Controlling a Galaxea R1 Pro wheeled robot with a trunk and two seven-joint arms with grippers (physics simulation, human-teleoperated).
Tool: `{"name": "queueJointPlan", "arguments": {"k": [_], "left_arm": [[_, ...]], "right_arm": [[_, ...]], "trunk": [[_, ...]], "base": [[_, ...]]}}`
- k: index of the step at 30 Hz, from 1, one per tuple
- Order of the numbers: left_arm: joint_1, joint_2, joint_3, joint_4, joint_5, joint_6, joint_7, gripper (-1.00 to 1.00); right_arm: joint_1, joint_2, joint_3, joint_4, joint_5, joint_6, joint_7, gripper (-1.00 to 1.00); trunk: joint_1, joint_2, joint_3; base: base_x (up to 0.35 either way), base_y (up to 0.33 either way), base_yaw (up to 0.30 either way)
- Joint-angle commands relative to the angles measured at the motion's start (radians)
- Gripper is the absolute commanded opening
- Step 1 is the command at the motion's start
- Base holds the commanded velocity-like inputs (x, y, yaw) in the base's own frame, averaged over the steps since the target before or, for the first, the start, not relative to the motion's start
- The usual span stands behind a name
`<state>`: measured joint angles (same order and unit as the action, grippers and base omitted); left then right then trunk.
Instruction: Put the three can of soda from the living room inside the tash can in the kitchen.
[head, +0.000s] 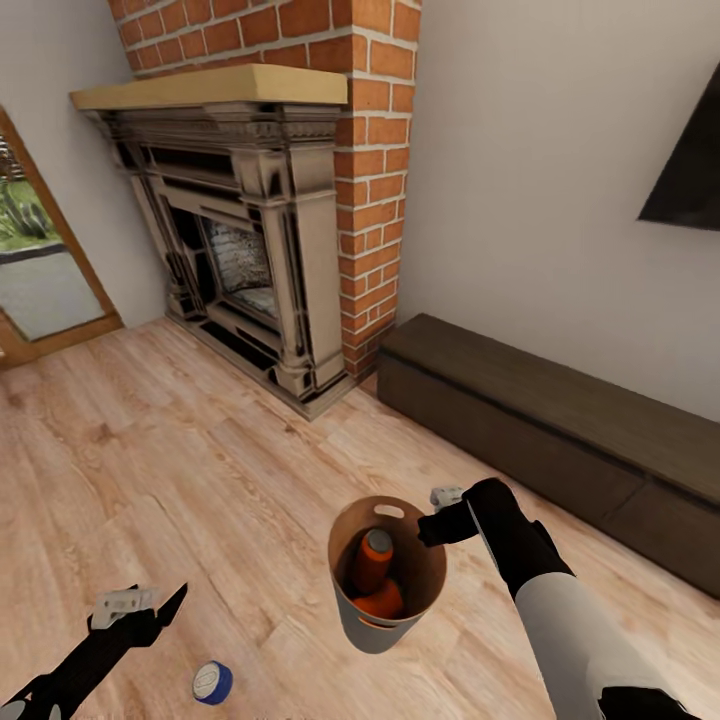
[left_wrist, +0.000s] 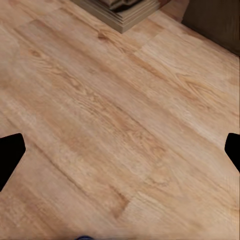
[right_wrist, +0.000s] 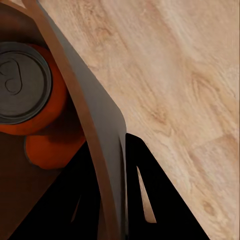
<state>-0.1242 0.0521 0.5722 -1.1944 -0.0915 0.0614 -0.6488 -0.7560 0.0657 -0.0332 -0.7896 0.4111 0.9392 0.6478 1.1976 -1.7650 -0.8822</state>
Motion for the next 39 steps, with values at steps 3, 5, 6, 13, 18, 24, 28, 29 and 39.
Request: {"name": "queueJointPlan", "arguments": {"k": [3,5,6,13,18,24,28,29,39], "left_arm": [[0.000,0.000,0.000,0.001,0.000,0.000,0.001,1.00],[0.000,0.000,0.000,0.001,0.000,0.000,0.002,1.00],[0.000,0.000,0.000,0.001,0.000,0.000,0.002,1.00],[0.000,0.000,0.000,0.004,-0.003,0.000,0.003,1.00],[0.000,0.000,-0.001,0.005,-0.003,0.000,0.003,1.00],[0.000,0.000,-0.001,0.005,-0.005,0.000,0.006,1.00],[-0.001,0.000,0.000,0.006,-0.005,0.000,0.020,1.00],[-0.001,0.000,0.000,0.006,-0.005,0.000,0.025,1.00],[-0.006,0.001,-0.003,0.157,-0.007,0.006,0.145,1.00]], "right_arm": [[0.000,0.000,-0.001,0.000,-0.025,0.009,0.006,-1.00],[0.000,0.000,-0.001,0.000,-0.025,0.009,0.006,-1.00],[0.000,0.000,-0.002,0.000,-0.025,0.009,0.006,-1.00],[0.000,-0.001,-0.002,0.000,-0.026,0.009,0.007,-1.00],[0.000,-0.001,-0.002,0.000,-0.026,0.009,0.007,-1.00],[0.000,0.000,-0.002,0.001,-0.027,0.009,0.007,-1.00],[0.000,-0.001,-0.003,0.001,-0.027,0.009,0.007,-1.00],[0.000,-0.001,-0.003,0.001,-0.026,0.009,0.007,-1.00],[0.000,-0.001,-0.005,-0.002,-0.025,0.009,0.006,-1.00]], "trunk": [[0.000,0.000,0.000],[0.000,0.000,0.000],[0.000,0.000,0.000],[0.000,0.000,0.000],[0.000,0.000,0.000],[0.000,0.000,0.000],[0.000,0.000,0.000],[0.000,0.000,0.000],[0.038,-0.070,-0.031]], "base": [[0.006,0.237,0.245],[0.053,0.162,0.235],[0.090,0.108,0.229],[0.245,0.032,0.139],[0.317,0.003,0.016],[0.156,0.000,0.003],[0.027,0.000,0.000],[0.012,0.000,0.000],[0.001,0.000,0.000]]}}
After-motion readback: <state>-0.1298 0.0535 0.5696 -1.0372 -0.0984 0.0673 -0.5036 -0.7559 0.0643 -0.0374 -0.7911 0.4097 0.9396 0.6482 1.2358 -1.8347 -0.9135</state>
